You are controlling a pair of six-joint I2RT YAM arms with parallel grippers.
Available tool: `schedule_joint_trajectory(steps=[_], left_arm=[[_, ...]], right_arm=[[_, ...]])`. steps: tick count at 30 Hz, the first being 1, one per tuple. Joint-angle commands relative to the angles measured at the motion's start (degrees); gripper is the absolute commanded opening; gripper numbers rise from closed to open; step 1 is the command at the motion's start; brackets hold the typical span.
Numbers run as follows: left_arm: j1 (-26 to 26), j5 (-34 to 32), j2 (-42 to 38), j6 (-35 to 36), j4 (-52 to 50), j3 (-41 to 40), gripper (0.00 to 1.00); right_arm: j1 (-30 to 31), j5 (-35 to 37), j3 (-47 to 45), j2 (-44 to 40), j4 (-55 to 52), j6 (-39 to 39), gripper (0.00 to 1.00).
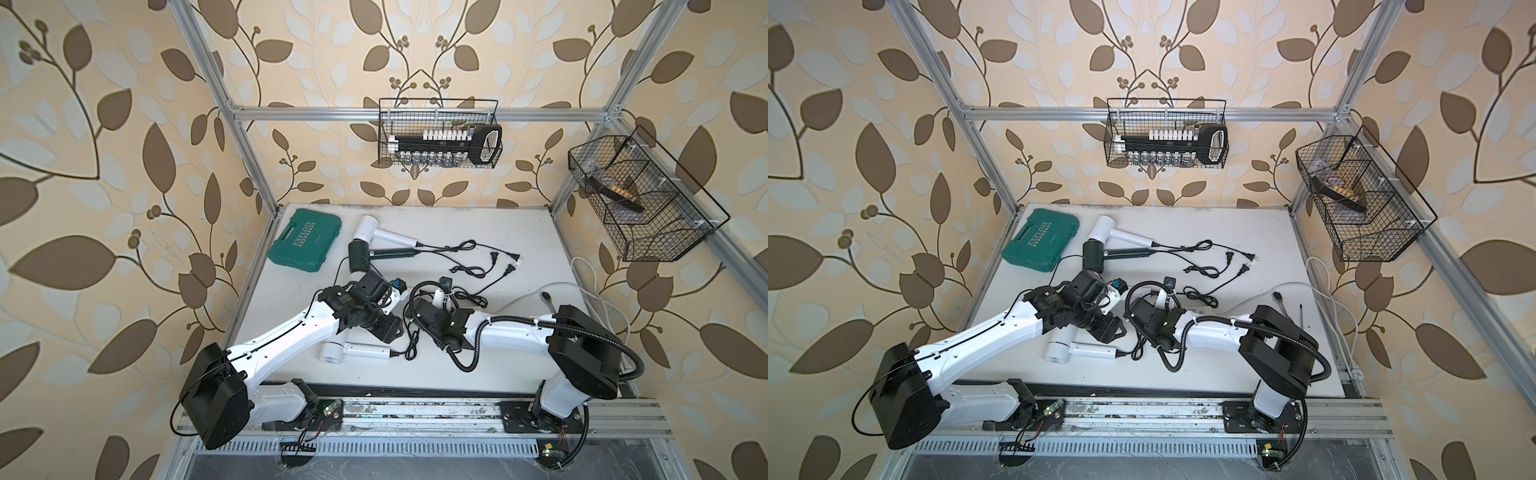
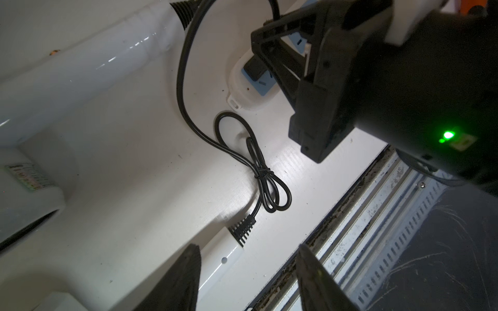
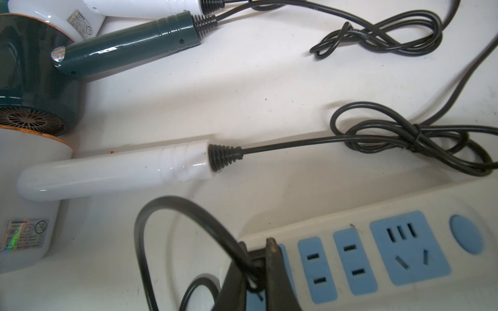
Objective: Charge the blow dryers
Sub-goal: Insert the plug into the socket.
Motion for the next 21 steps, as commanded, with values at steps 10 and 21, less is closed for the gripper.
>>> schedule_joint_trajectory(steps=[10,21], left_arm=[[0.67,-2.18,-3.58,-0.67,-0.15,-0.46,0.61],[1.05,-1.72,-4.14,-0.60,0.05,0.20,0.62]], right_arm=[[-0.51,-9.97,0.22,4.91,-10.98,-2.09,0.61],[-0.50,-5.41,1.49,-1.78,-15.27,-6.56,0.91]])
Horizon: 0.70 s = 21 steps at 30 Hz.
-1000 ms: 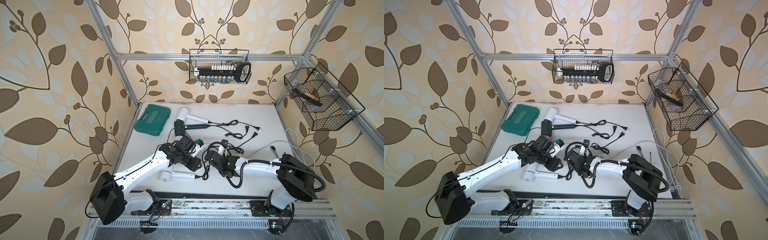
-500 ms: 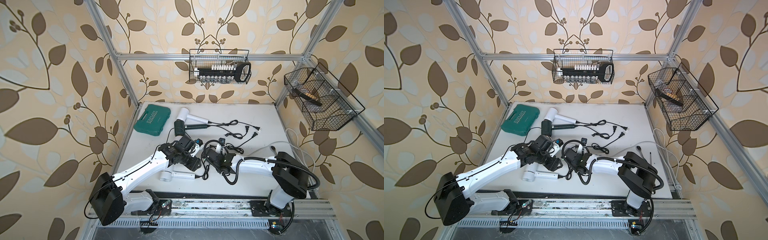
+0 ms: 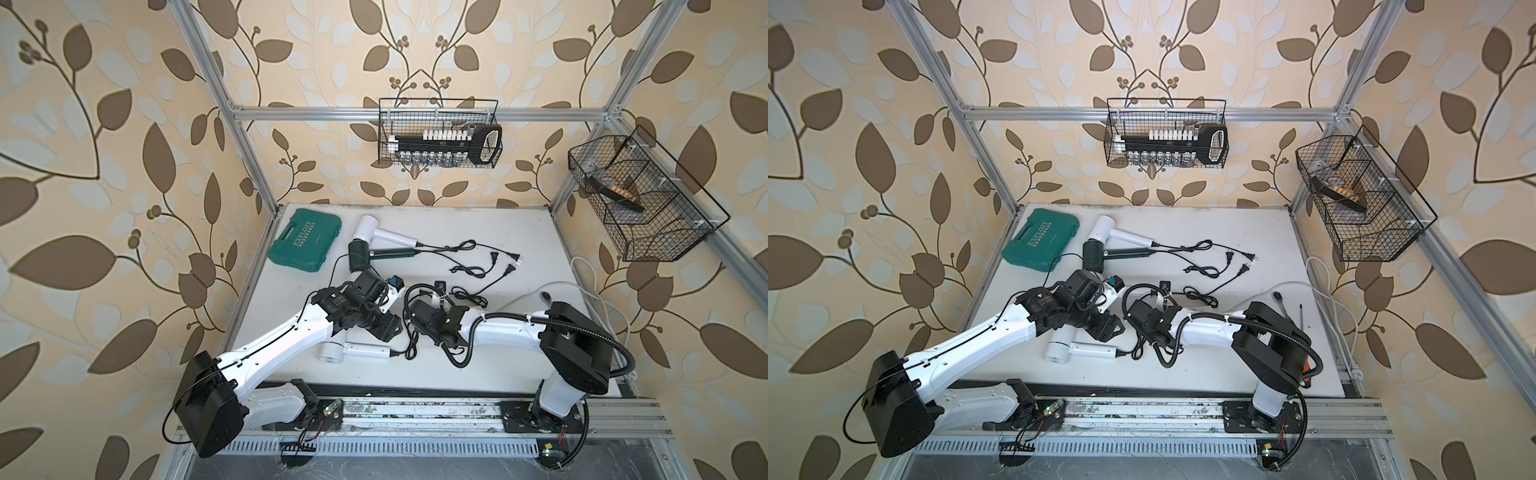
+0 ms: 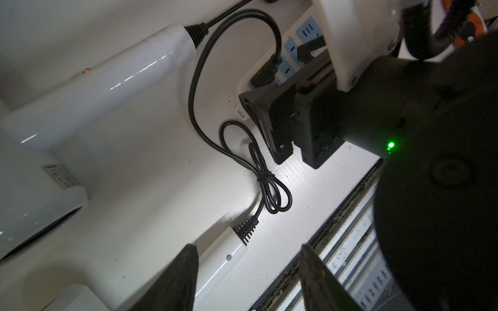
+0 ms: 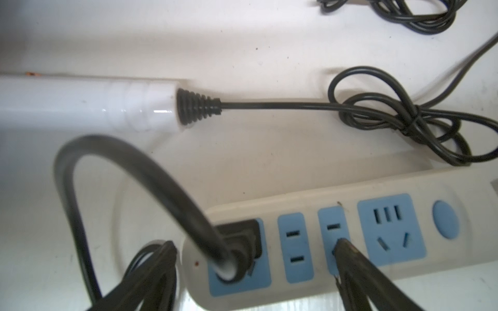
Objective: Charge the blow dryers
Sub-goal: Insert the plug into the socket, then pick up the plug from the center of the board.
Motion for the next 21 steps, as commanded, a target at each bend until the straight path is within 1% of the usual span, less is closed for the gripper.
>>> schedule_joint_trajectory(steps=[1,4,7,10,12,13,16,21], left_arm=[[0.67,-0.33,-0.96,-0.48,-0.13,0.92,0.62],[0.68,-0.19,1.28,0.12,-0.56,4.15,0.62],[0.65,0.22,5.13,1.25,-0.79,8.91,0.62],[0.67,0.76,10.31,2.98,-1.96,15.17,0.62],[0.66,1.39,13.54,3.78,-2.79,19.16,0.60],[0.66,1.78,16.31,4.14,-3.06,21.06,0.59],[0.68,1.93,20.44,5.01,-2.85,25.34,0.59],[0.68,3.20,26.18,5.59,-3.63,32.08,0.58]], right_arm=[[-0.08,-0.10,-0.80,-4.53,-5.63,-0.94,0.90],[-0.67,2.06,-2.12,-9.94,-7.21,-1.29,0.89],[-2.44,3.16,-4.45,-16.54,-8.66,-0.65,0.88],[-6.25,2.31,-7.89,-23.14,-8.69,-0.69,0.86],[-10.47,-0.20,-9.52,-26.00,-8.26,-1.76,0.84],[-12.67,-1.91,-10.06,-26.71,-8.10,-2.54,0.83],[-19.52,-6.96,-10.51,-27.19,-6.84,-5.80,0.82],[-29.06,-14.85,-9.00,-23.16,-1.73,-10.47,0.79]])
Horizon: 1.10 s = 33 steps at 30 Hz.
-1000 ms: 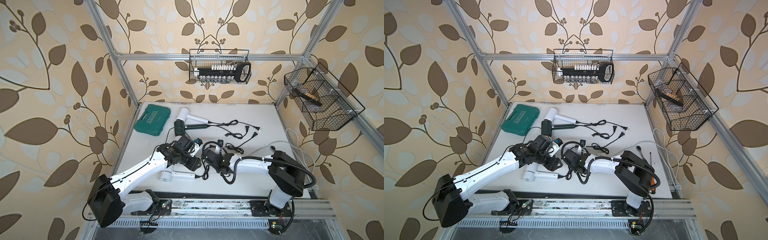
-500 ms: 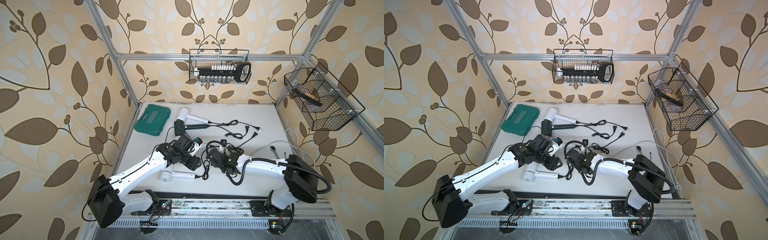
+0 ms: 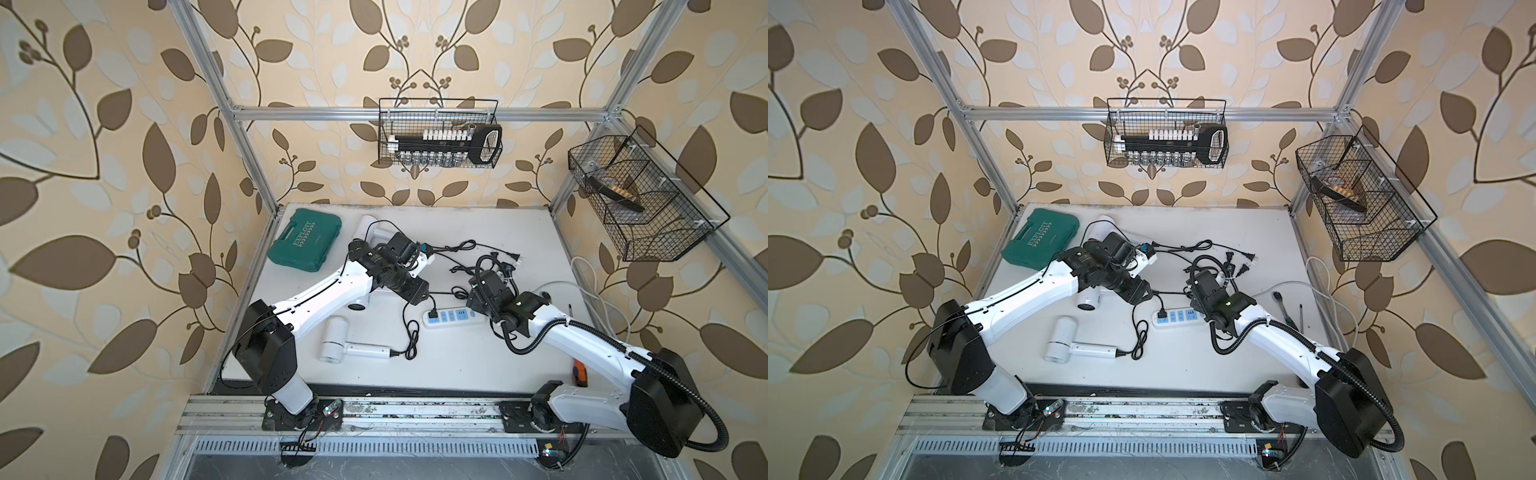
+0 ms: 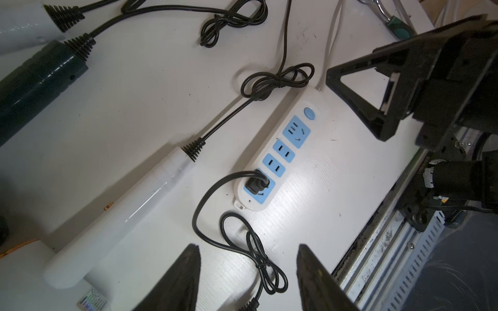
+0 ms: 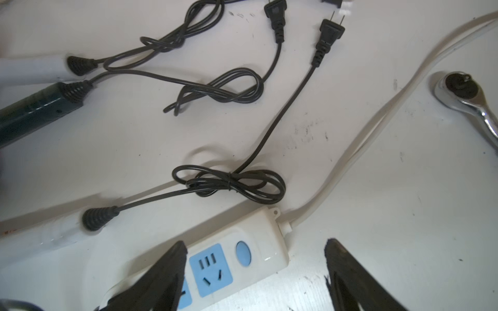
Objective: Charge the blow dryers
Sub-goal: Pick up the plug from the center of the board.
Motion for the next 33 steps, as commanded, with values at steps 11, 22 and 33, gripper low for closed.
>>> schedule_joint_trajectory(steps=[11,22,33], left_arm=[[0.65,5.76,2.86,1.18,0.05,4.03,0.57],[0.68,3.98,1.55,1.64,-0.60,2.83,0.57],[0.67,3.71,1.55,1.89,-1.12,2.58,0.57]], right_arm=[[-19.46,-24.54,7.73,18.24,10.97,-9.34,0.67],[-22.96,-33.26,9.59,26.86,15.30,-6.31,0.53],[-23.00,-36.02,5.56,28.82,20.51,-2.60,0.16]])
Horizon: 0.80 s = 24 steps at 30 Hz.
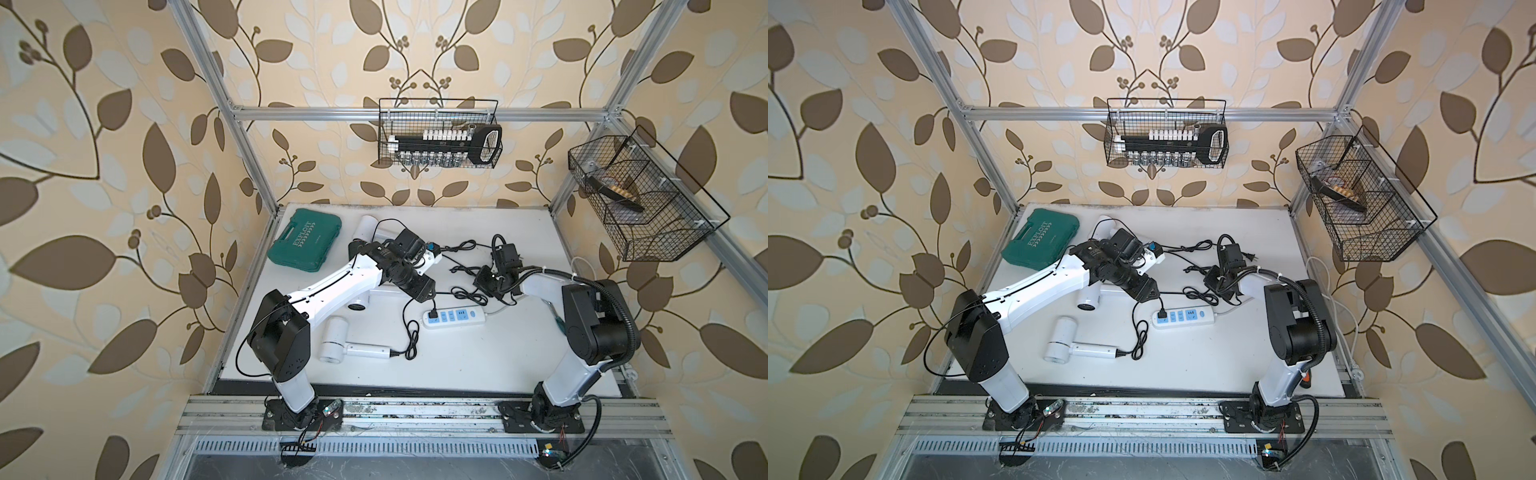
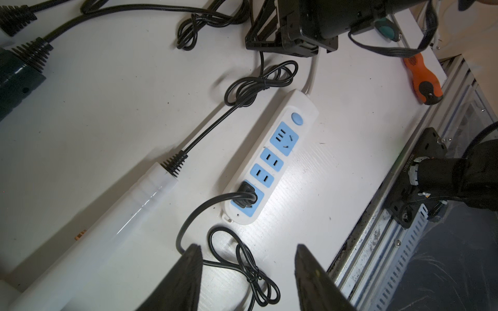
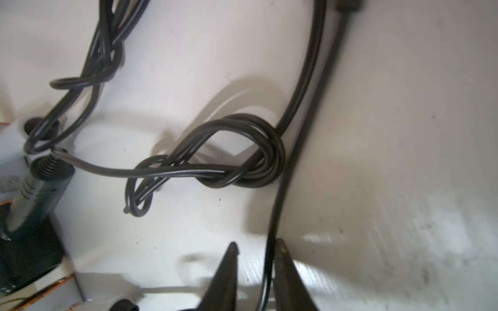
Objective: Charge the blow dryers
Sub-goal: Pick up the plug from the center of the board.
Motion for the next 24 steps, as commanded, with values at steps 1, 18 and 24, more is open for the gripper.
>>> schedule_joint_trajectory(steps=[1,18,24], left_arm=[[0.63,-0.28,-2.32,0.85,-0.55,-0.27,0.57],[0.65,3.63,3.76,0.98,-1.75,8.70,0.58],[0.65,7.45,6.06,-0.23,1.06,10.51,0.59]], right_arm=[[-0.02,-1.04,-2.88,0.65,1.17,1.35,0.13],[1.78,0.89,-4.64,-14.50,-0.31,-0.73,0.00],[5.59,1.24,-2.67,-18.74,-3.01,-0.91,0.00]])
